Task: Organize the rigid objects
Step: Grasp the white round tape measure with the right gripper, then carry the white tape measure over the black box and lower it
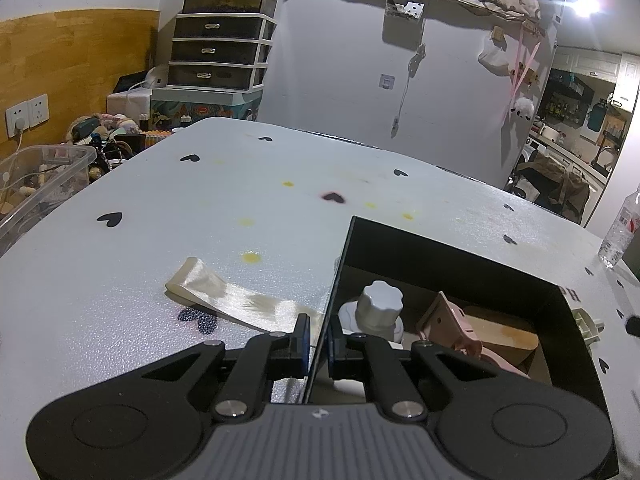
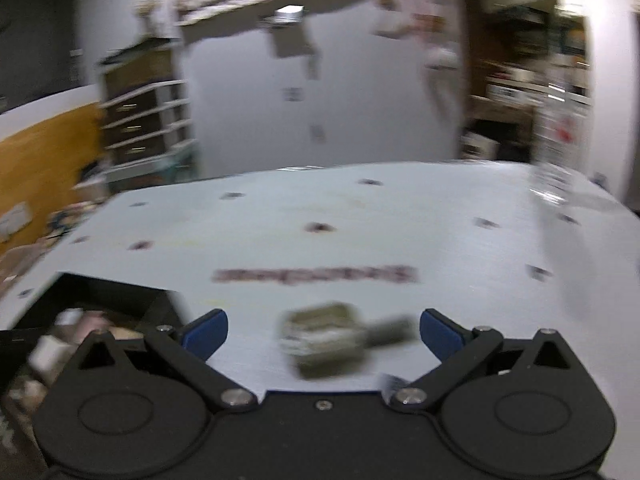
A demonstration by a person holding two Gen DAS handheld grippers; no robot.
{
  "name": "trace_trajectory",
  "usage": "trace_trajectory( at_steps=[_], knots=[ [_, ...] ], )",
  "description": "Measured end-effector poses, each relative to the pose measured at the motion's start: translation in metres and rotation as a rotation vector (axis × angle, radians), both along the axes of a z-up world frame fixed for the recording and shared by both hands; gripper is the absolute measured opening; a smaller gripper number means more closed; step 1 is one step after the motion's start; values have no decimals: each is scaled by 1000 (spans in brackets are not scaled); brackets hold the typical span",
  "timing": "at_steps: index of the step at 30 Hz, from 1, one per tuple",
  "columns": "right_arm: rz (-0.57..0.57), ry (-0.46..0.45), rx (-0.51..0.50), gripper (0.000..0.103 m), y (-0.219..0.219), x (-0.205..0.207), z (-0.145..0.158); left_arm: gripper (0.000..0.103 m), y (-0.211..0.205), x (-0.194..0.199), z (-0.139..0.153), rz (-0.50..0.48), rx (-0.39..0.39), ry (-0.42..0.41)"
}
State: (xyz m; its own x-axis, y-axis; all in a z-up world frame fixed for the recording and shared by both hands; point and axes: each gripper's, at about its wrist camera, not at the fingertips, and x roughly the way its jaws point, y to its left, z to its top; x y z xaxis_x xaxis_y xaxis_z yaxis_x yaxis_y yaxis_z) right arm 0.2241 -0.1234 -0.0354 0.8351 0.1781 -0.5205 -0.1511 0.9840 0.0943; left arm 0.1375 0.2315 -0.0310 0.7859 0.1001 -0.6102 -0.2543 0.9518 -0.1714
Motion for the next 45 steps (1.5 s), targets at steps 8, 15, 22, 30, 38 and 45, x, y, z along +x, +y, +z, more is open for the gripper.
trace_trajectory(
  at_steps=[8,15,22,30,38,45],
  knots=[
    [-249,63,-77,103,-56,-3,-16,8,2,-2,3,3,8,1],
    [-317,115,-112,103,-92,-4,-35,9,3,-1,3,3,9,2],
    [-332,157,-103,79,-108,-4,-46,9,2,-1,2,4,10,3],
    [-310,148,-109,61,-111,-5,-48,9,2,-1,2,4,10,2],
    [-309,142,-107,61,-109,-6,-46,9,2,-1,3,4,12,3],
    [-156,67,-66,61,-74,-6,-22,9,4,-2,2,6,8,0]
  ],
)
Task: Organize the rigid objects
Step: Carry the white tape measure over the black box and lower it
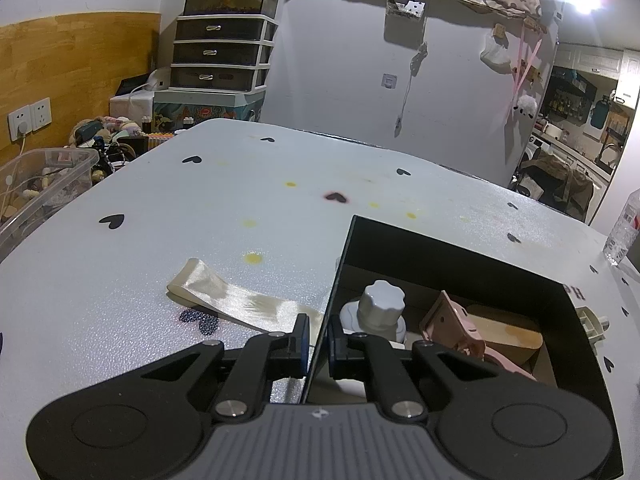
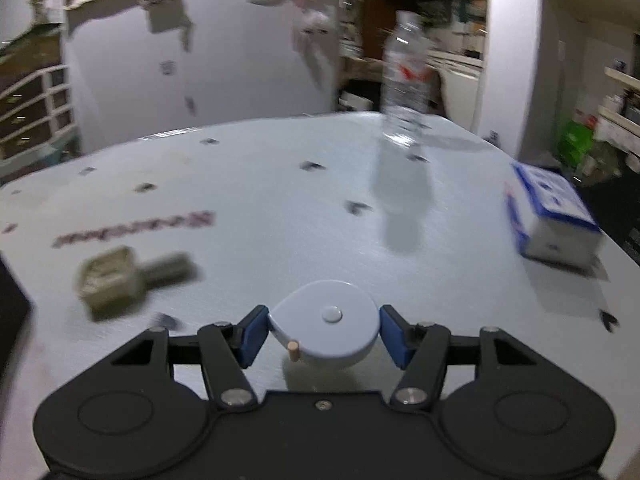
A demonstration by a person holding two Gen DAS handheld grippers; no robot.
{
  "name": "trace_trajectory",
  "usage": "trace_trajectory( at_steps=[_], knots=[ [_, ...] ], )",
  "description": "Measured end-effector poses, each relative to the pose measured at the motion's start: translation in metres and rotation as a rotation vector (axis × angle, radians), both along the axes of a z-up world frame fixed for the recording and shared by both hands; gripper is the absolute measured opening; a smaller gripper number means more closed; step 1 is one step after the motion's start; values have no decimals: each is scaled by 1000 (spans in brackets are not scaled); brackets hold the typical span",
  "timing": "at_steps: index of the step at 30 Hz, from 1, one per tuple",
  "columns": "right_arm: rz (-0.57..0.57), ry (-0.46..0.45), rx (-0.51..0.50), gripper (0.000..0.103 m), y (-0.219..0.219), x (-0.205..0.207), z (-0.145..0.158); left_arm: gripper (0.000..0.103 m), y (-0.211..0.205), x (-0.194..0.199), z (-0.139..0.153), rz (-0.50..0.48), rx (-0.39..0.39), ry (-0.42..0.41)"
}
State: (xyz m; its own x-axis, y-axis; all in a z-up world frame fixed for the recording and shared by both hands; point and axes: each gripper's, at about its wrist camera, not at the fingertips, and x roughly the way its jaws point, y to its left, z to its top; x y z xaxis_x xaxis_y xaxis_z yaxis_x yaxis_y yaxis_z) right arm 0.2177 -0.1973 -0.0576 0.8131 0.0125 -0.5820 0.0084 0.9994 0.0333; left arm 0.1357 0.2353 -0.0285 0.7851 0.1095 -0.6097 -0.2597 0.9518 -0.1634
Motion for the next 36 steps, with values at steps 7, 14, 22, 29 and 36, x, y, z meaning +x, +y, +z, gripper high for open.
trace_trajectory(
  at_steps=[7,14,22,29,36],
  knots=[
    [304,-76,56,61,71,-1,30,9,1,1,-1,1,-1,0],
    [640,-110,80,61,152,-7,53,9,3,2,0,0,-6,-5],
    [914,18,150,61,224,-11,57,9,0,0,-2,-5,-15,-12],
    [972,133,124,61,264,-10,43,9,2,-1,-4,-13,-31,-19],
    [948,212,125,62,274,-4,30,8,3,-1,-5,-19,-39,-21]
  ],
)
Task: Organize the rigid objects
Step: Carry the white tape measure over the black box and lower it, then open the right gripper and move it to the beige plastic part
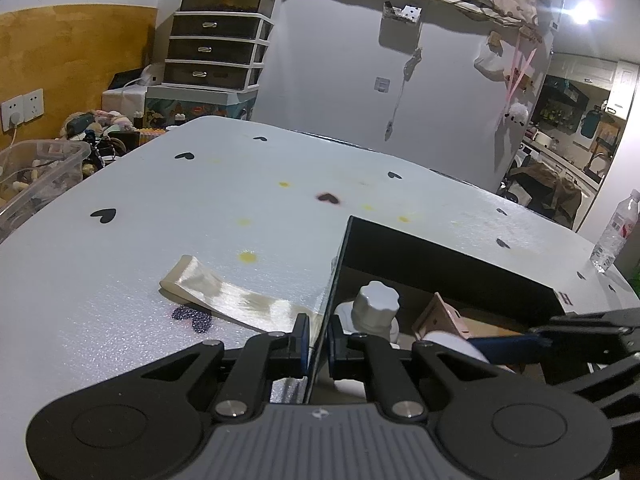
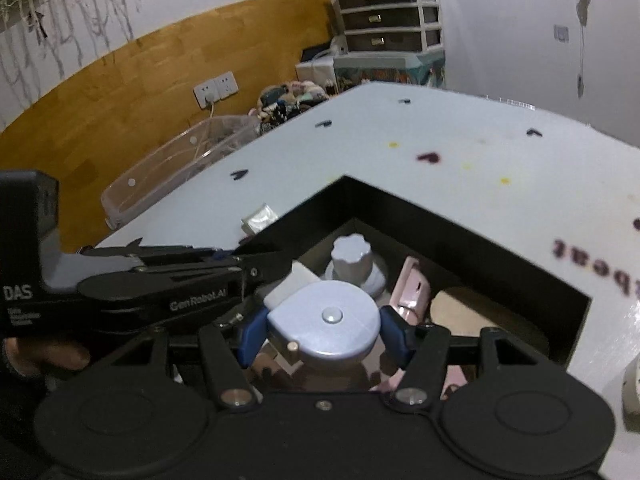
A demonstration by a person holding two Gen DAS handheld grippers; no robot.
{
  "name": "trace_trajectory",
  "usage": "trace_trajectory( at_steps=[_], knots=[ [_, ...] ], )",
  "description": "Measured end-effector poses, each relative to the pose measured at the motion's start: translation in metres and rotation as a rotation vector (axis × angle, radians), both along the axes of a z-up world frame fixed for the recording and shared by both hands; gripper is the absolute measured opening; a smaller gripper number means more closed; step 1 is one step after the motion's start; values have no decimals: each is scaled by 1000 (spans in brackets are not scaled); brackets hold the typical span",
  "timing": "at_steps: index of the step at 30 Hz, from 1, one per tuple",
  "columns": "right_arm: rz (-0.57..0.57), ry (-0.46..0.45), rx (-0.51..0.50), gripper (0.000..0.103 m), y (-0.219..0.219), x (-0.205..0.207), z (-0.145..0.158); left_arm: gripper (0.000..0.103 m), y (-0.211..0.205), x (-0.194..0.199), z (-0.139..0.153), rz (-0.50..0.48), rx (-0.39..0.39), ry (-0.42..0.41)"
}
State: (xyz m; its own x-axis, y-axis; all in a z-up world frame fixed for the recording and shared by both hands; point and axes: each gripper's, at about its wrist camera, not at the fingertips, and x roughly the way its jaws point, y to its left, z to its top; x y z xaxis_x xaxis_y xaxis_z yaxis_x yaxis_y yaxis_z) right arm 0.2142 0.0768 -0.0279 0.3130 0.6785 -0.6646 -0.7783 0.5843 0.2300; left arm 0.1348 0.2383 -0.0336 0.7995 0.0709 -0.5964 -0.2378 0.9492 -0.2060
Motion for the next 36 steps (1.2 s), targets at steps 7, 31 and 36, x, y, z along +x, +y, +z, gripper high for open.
trace_trajectory(
  at_steps=[7,31,36],
  knots=[
    [-9,6,-15,78,-3,-2,0,9,0,1,-1,3,-2,-1],
    [-45,-98,36,103,-28,-11,23,9,-3,1,0,16,14,13],
    [-88,-154,89,103,-49,-8,40,9,-5,2,1,22,22,17]
  ],
)
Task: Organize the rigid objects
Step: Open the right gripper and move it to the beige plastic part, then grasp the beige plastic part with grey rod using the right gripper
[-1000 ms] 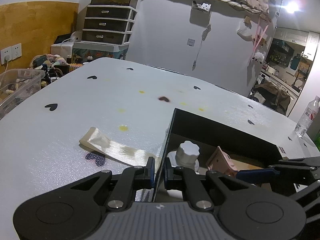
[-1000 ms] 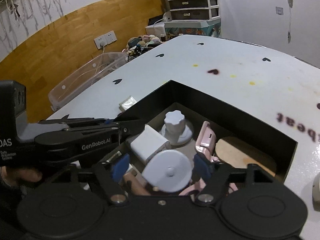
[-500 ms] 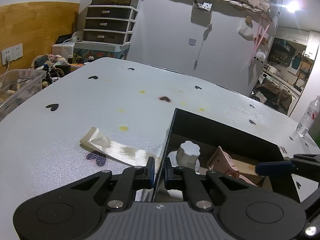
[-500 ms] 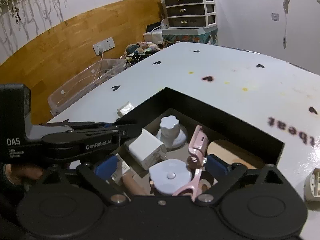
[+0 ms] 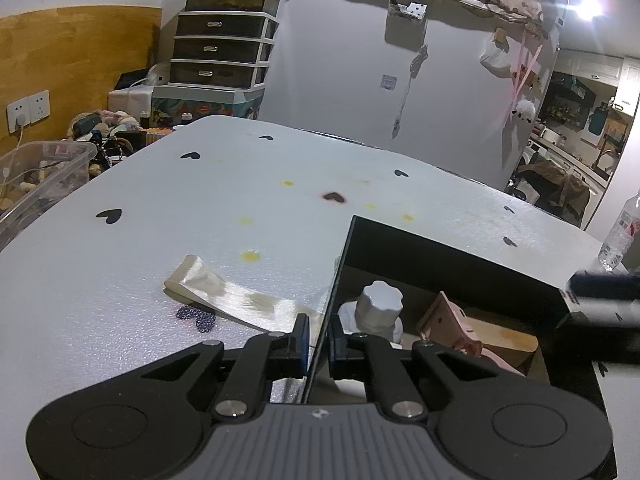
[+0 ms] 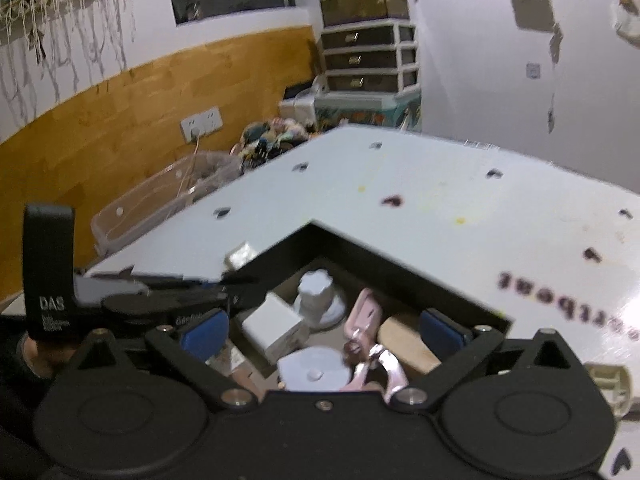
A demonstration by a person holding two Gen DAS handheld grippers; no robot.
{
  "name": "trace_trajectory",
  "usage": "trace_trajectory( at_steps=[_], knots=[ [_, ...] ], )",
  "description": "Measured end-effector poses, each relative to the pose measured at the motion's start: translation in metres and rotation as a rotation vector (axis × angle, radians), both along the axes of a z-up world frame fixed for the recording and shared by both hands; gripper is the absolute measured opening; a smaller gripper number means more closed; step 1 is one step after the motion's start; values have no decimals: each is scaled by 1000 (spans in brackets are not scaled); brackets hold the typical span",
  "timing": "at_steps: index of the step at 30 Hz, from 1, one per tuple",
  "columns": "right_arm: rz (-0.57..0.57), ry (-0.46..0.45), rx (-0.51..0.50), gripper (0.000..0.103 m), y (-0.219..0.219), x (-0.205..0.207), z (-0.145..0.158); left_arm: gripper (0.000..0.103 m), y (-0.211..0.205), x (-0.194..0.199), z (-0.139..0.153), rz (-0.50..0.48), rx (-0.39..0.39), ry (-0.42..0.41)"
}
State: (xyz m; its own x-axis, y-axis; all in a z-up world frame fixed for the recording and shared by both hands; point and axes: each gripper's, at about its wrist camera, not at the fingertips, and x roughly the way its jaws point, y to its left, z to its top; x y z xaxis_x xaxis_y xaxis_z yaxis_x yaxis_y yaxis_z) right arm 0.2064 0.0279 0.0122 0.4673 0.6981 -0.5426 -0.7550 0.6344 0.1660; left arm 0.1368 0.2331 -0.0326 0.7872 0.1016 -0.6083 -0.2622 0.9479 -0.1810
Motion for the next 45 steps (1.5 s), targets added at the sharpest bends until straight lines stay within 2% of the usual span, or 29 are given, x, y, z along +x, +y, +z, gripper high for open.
trace_trajectory(
  at_steps=[8,12,21,24,27,32,38,42,45],
  knots=[
    [-162,-109,58,103,-43,18,23,9,-2,0,1,9,10,8],
    [-270,-115,68,103,-68,32,20,9,-3,1,2,10,14,11],
    [-515,-41,43,103,-118,63,-16,9,-3,1,2,10,16,12],
    [-577,-7,18,103,-127,68,-34,9,-4,1,2,10,17,12],
    [-615,-12,-20,103,-129,70,-50,9,-4,1,2,10,18,12],
    [-604,14,-43,103,-131,73,-72,9,-4,1,2,10,18,12],
    [-561,-10,-68,102,-122,69,-79,9,-4,1,2,10,18,12],
    [-555,-33,-120,86,-112,73,-84,9,-4,1,2,9,18,12],
    [-548,-65,-175,80,-105,74,-88,9,-4,1,2,9,17,11]
  ],
)
